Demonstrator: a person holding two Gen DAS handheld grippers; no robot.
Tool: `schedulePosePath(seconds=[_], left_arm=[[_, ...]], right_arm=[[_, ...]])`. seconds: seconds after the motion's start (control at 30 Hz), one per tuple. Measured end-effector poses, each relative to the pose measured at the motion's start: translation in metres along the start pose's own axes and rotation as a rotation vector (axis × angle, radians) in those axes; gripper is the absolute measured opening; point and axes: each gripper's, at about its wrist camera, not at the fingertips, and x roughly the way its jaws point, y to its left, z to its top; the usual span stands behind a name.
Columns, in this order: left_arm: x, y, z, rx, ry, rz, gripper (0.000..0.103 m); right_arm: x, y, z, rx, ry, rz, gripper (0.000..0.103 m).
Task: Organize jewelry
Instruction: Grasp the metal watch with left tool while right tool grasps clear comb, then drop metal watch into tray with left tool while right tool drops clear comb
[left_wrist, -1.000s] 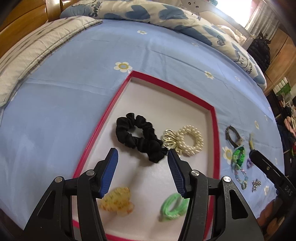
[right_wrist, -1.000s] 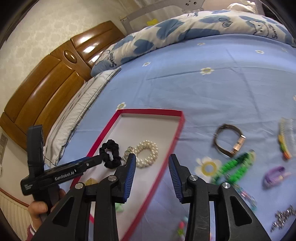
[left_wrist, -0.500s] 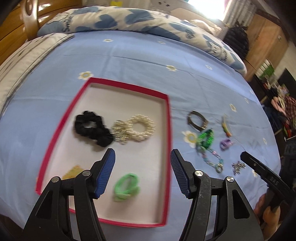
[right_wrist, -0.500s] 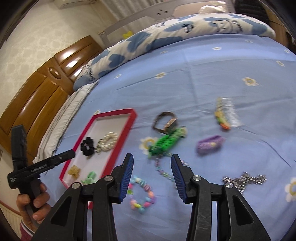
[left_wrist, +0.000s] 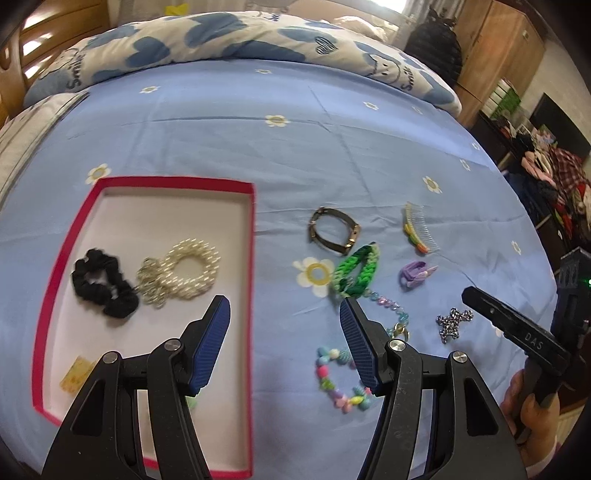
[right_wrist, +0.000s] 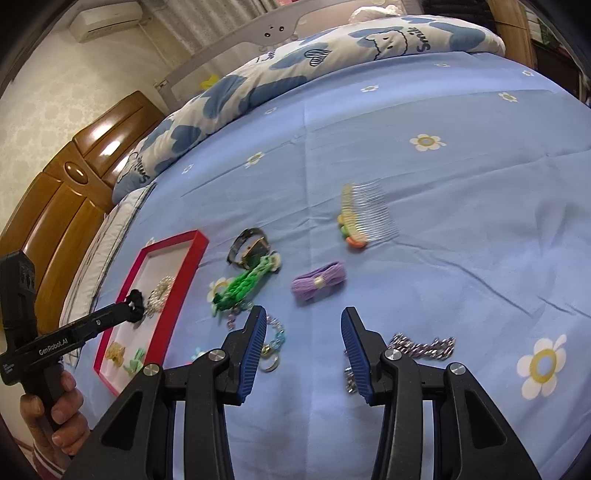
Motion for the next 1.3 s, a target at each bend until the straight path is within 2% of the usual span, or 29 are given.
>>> schedulePosePath(seconds=[0.4,0.5,0.7,0.83,0.9,0.97,1.0,1.13,1.23,1.3], left_arm=[[0.048,-0.033,0.03,0.055,0.046,-0.04,0.061],[0.067,-0.046,0.04,0.093,0.069,-0.043,0.061],[0.104,-0.069,0.055,0.179,0.118,-0.033,0.061],[0.123,-0.075,0.059,0.201,0.136,-0.032,0.06],[0.13,-0.076,0.06,0.204,0.149,-0.03,0.054],[0.138,-0.077,0.06,0.201,0.166,-0.046,0.041],[0.14,-0.077,0.059,0.201,0.167,-0.054,0.039],[0.138,-0.083,0.058,0.22,0.151,-0.062,0.014],[0.136,-0.085,0.059,0.233,0.137,-0.046,0.007],[0.133,-0.083,0.059,0.23,0.133,-0.048,0.006]], right_arm=[[0.032,-0.032,0.031,0.02,0.018,-0.061,0.045],[0.041,-0.037,0.042,0.002,0.024,-0.074,0.056],[0.062,-0.04,0.061,-0.056,0.048,-0.102,0.058],[0.079,-0.042,0.066,-0.089,0.079,-0.114,0.058],[0.086,-0.042,0.065,-0.099,0.095,-0.113,0.058],[0.089,-0.04,0.064,-0.118,0.097,-0.121,0.057],[0.09,-0.039,0.063,-0.128,0.097,-0.123,0.058],[0.094,-0.036,0.063,-0.158,0.091,-0.15,0.055],[0.094,-0.036,0.062,-0.168,0.084,-0.16,0.052],[0.093,-0.036,0.062,-0.164,0.076,-0.156,0.052]])
